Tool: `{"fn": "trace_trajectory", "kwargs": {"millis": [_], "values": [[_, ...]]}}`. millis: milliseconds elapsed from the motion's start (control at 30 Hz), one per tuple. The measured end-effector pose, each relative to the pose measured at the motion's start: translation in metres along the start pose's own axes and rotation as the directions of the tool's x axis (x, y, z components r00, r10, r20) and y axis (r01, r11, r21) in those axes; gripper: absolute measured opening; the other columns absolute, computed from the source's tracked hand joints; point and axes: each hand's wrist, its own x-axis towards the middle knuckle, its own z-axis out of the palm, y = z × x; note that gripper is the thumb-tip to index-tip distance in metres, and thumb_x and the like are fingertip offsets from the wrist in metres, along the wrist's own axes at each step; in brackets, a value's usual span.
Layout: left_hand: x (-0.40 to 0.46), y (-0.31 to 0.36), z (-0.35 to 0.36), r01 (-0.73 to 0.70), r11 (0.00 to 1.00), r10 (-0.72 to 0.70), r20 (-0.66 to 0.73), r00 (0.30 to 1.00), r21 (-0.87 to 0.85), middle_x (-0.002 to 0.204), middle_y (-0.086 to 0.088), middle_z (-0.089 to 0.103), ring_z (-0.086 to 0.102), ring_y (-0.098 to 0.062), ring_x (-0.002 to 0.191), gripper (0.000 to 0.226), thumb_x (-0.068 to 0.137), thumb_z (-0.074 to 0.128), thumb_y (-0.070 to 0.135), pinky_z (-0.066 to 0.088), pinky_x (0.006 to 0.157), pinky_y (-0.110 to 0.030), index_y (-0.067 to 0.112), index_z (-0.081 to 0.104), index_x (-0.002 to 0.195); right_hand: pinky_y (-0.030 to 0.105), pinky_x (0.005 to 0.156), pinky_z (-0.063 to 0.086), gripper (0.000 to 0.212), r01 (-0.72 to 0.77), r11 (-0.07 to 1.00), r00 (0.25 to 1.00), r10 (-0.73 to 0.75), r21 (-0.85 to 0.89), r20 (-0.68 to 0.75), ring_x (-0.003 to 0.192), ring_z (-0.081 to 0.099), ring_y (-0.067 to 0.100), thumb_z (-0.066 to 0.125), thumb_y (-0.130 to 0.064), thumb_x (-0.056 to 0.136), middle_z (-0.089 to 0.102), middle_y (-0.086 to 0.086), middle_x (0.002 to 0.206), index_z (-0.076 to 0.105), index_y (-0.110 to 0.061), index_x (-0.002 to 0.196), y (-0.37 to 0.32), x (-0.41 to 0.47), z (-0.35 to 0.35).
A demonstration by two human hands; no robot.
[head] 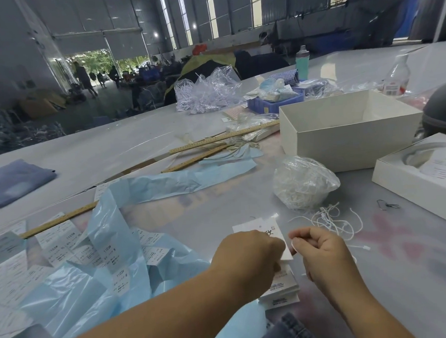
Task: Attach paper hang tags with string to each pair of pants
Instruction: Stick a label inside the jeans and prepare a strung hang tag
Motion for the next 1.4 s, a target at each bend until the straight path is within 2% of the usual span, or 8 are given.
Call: {"fn": "trace_trajectory", "kwargs": {"millis": [100, 200, 367, 533, 800, 1100, 1233, 1400], "values": [[-0.001, 0.002, 0.005, -0.035, 0.999, 0.033, 0.135, 0.990, 0.012, 0.101, -0.009, 0.063, 0.060, -0.028, 0.086, 0.031, 0.098, 0.050, 0.041, 0.038, 0.063, -0.033, 0.013, 0.062, 0.102, 0.024, 0.060, 0.044, 0.017, 0.001, 0.995, 1.000, 0.002, -0.103, 0.022, 0.058, 0.059, 0.009, 0.061, -0.007, 0.091, 0.072, -0.006, 0.067, 0.068, -0.020, 0.083, 0.003, 0.001, 0.000], [0.000, 0.004, 0.008, -0.043, 0.999, 0.039, 0.165, 0.985, 0.020, 0.103, -0.009, 0.061, 0.058, -0.027, 0.085, 0.028, 0.100, 0.043, 0.031, 0.036, 0.062, -0.033, 0.010, 0.061, 0.103, 0.016, 0.059, 0.044, 0.018, 0.014, 0.989, 0.999, -0.009, -0.144, 0.033, 0.068, 0.062, 0.011, 0.061, -0.007, 0.091, 0.072, -0.008, 0.067, 0.067, -0.022, 0.083, 0.003, 0.000, 0.000], [0.003, 0.002, 0.005, 0.015, 0.999, -0.007, 0.172, 0.985, -0.044, 0.092, -0.003, 0.055, 0.054, -0.023, 0.084, 0.017, 0.093, 0.061, 0.034, 0.033, 0.063, -0.031, 0.020, 0.054, 0.086, 0.023, 0.063, 0.042, 0.018, 0.031, 0.990, 0.999, -0.028, -0.138, 0.026, 0.061, 0.062, 0.001, 0.061, -0.008, 0.091, 0.072, -0.008, 0.068, 0.068, -0.023, 0.084, -0.002, -0.001, -0.001], [0.002, -0.003, 0.005, 0.083, 0.903, -0.010, 0.173, 0.985, -0.422, 0.071, 0.008, 0.057, 0.047, -0.006, 0.061, 0.037, 0.070, 0.080, 0.052, 0.034, 0.052, -0.025, 0.021, 0.059, 0.069, 0.020, 0.045, 0.042, 0.014, 0.039, 0.998, 0.999, -0.039, -0.049, -0.008, 0.038, 0.045, 0.005, 0.063, -0.006, 0.090, 0.073, -0.002, 0.069, 0.067, -0.017, 0.082, -0.003, -0.001, -0.001], [0.004, -0.004, 0.005, 0.207, 0.825, -0.046, 0.301, 0.952, -0.526, 0.072, 0.007, 0.054, 0.049, -0.015, 0.069, 0.025, 0.089, 0.064, 0.037, 0.038, 0.060, -0.027, 0.016, 0.062, 0.077, 0.026, 0.057, 0.044, 0.017, -0.023, 0.991, 0.999, 0.029, -0.135, 0.043, 0.046, 0.051, 0.000, 0.063, -0.002, 0.085, 0.061, -0.003, 0.052, 0.068, -0.013, 0.073, -0.001, 0.001, 0.000], [0.006, -0.012, 0.002, 0.247, 0.840, -0.224, 0.105, 0.969, -0.482, 0.055, 0.007, 0.045, 0.039, -0.009, 0.050, 0.047, 0.070, 0.085, 0.034, 0.030, 0.047, -0.023, 0.019, 0.043, 0.055, 0.031, 0.062, 0.045, 0.016, -0.039, 0.986, 0.997, 0.049, -0.161, 0.058, 0.047, 0.050, 0.004, 0.067, -0.018, 0.087, 0.057, -0.004, 0.051, 0.067, -0.011, 0.072, -0.001, 0.001, 0.002], [0.007, -0.013, 0.001, 0.249, 0.836, -0.272, 0.025, 0.962, -0.488, 0.059, 0.008, 0.049, 0.039, -0.011, 0.051, 0.049, 0.071, 0.085, 0.037, 0.029, 0.046, -0.023, 0.020, 0.041, 0.057, 0.025, 0.054, 0.037, 0.003, -0.059, 0.995, 0.995, 0.065, -0.078, 0.073, 0.040, 0.049, -0.001, 0.064, -0.023, 0.090, 0.064, -0.002, 0.055, 0.063, -0.021, 0.090, -0.003, 0.001, 0.003], [0.008, -0.014, 0.002, 0.270, 0.788, -0.316, 0.012, 0.949, -0.553, 0.075, 0.008, 0.063, 0.047, -0.011, 0.050, 0.045, 0.069, 0.086, 0.041, 0.031, 0.042, -0.018, 0.022, 0.046, 0.060, 0.014, 0.040, 0.034, 0.018, -0.099, 0.992, 0.981, 0.086, 0.072, 0.172, 0.039, 0.045, 0.000, 0.063, -0.012, 0.091, 0.069, 0.003, 0.065, 0.061, -0.025, 0.104, -0.003, 0.001, 0.002]]}}
